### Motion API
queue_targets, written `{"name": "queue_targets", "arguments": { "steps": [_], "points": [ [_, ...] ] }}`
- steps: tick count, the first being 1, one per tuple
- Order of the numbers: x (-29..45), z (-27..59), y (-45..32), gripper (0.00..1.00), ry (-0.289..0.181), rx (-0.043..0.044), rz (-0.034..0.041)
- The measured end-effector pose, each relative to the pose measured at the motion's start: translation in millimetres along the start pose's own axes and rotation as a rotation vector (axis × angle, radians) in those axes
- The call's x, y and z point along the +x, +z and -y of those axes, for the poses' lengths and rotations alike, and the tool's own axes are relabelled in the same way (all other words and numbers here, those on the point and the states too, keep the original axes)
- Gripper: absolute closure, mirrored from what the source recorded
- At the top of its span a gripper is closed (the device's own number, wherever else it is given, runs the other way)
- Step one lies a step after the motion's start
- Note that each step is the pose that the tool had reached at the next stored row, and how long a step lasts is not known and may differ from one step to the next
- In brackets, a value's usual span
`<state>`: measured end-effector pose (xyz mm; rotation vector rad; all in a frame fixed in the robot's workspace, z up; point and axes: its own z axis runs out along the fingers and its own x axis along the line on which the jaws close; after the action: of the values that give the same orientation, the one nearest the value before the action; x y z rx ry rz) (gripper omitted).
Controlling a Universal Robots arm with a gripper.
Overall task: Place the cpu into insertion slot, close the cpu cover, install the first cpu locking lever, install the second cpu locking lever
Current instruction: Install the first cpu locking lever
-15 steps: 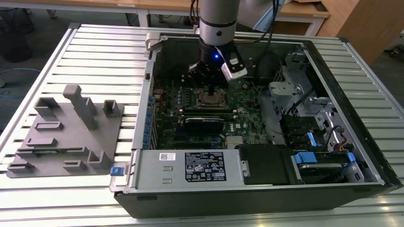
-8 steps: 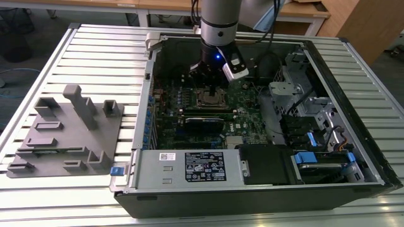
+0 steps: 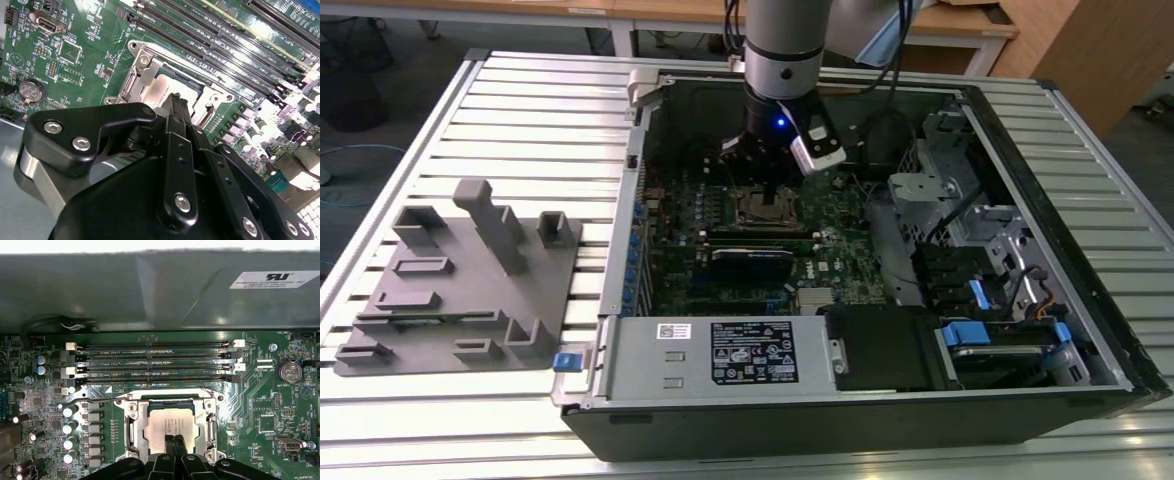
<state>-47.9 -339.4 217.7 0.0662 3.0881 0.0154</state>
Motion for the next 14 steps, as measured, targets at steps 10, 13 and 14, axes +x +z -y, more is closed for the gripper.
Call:
{"name": "queue_targets", "arguments": {
  "steps": [10, 13, 14],
  "points": [
    [-0.3, 0.0, -5.1, 0.89, 0.000, -0.0002, 0.0000],
    [-0.3, 0.0, -5.5, 0.89, 0.000, 0.0000, -0.0001],
    [-0.3, 0.0, -5.7, 0.89, 0.000, 0.0000, 0.0000]
  ]
}}
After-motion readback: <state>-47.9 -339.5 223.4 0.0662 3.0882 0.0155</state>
